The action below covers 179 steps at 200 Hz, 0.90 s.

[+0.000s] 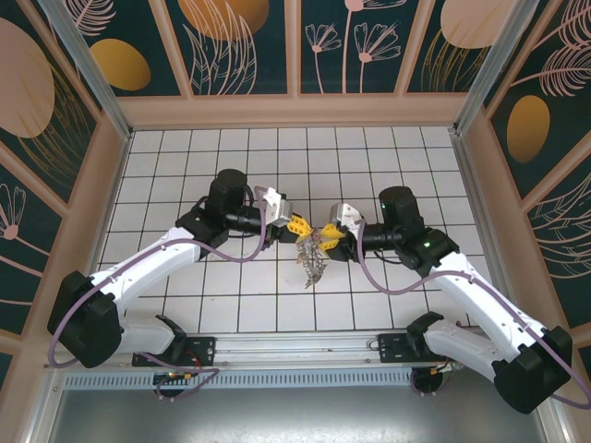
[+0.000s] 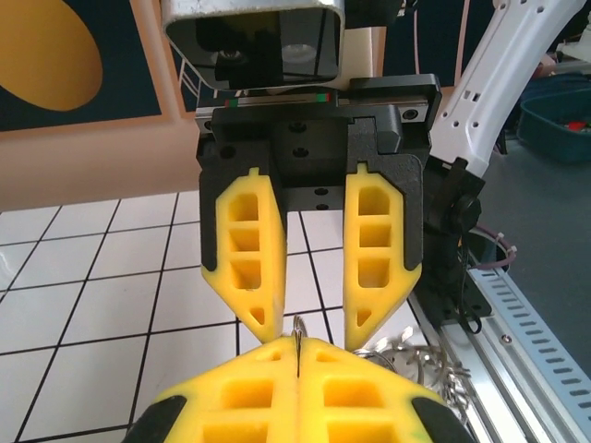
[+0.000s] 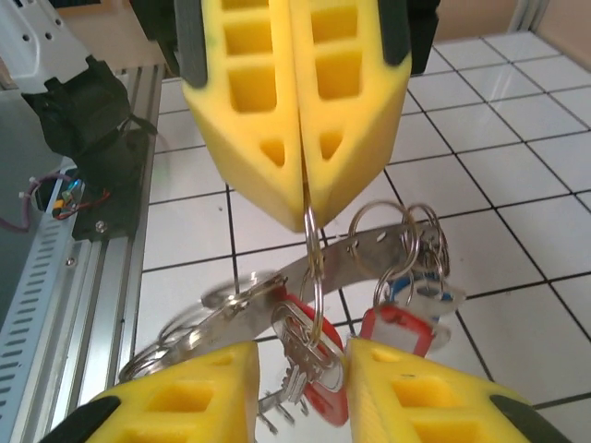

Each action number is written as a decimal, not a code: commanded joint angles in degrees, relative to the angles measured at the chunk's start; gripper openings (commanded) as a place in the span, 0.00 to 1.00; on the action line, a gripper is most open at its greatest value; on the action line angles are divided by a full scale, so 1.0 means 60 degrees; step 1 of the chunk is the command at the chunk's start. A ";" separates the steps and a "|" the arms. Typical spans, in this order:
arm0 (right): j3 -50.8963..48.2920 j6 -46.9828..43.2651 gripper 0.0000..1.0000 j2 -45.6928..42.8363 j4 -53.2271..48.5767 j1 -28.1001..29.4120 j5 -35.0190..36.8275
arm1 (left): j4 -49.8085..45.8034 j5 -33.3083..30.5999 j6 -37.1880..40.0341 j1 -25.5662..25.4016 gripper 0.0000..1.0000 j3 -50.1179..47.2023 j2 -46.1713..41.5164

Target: Put the keys on the keyring

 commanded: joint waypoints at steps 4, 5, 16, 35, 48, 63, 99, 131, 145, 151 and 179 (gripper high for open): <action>0.0338 -0.0254 0.33 -0.0094 0.0335 -0.0043 -0.0040 | 0.0978 0.0541 -0.0339 0.0024 0.00 -0.0001 -0.0059; 0.0338 -0.0266 0.32 -0.0086 0.0340 -0.0040 -0.0039 | 0.0985 0.0544 -0.0341 0.0026 0.00 0.0004 -0.0059; 0.0402 -0.0321 0.32 -0.0049 0.0356 -0.0040 -0.0085 | 0.1082 0.0559 -0.0392 0.0025 0.00 -0.0019 -0.0045; 0.0471 -0.0323 0.32 0.0102 0.0472 -0.0040 -0.0305 | 0.1337 0.0607 -0.0539 0.0020 0.00 -0.0080 -0.0017; 0.0471 -0.0252 0.32 0.0155 0.0678 -0.0040 -0.0425 | 0.1498 0.0622 -0.0640 0.0028 0.00 -0.0120 0.0006; 0.0453 -0.0190 0.31 0.0200 0.0888 -0.0039 -0.0492 | 0.1633 0.0637 -0.0747 0.0027 0.00 -0.0182 0.0040; 0.0485 -0.0122 0.29 0.0307 0.1176 -0.0039 -0.0506 | 0.1941 0.0671 -0.0957 0.0013 0.00 -0.0339 0.0043; 0.0511 -0.0071 0.21 0.0487 0.1404 0.0072 -0.0522 | 0.2356 0.0636 -0.1259 0.0013 0.00 -0.0529 0.0043; 0.0505 -0.0071 0.13 0.0552 0.1491 0.0221 -0.0472 | 0.2545 0.0564 -0.1392 0.0013 0.00 -0.0619 0.0040; 0.0500 -0.0082 0.11 0.0560 0.1527 0.0268 -0.0442 | 0.2620 0.0555 -0.1438 0.0009 0.00 -0.0659 0.0043; 0.0472 -0.0166 0.00 0.0570 0.1532 0.0324 -0.0387 | 0.2869 0.0435 -0.1625 0.0013 0.00 -0.0868 0.0016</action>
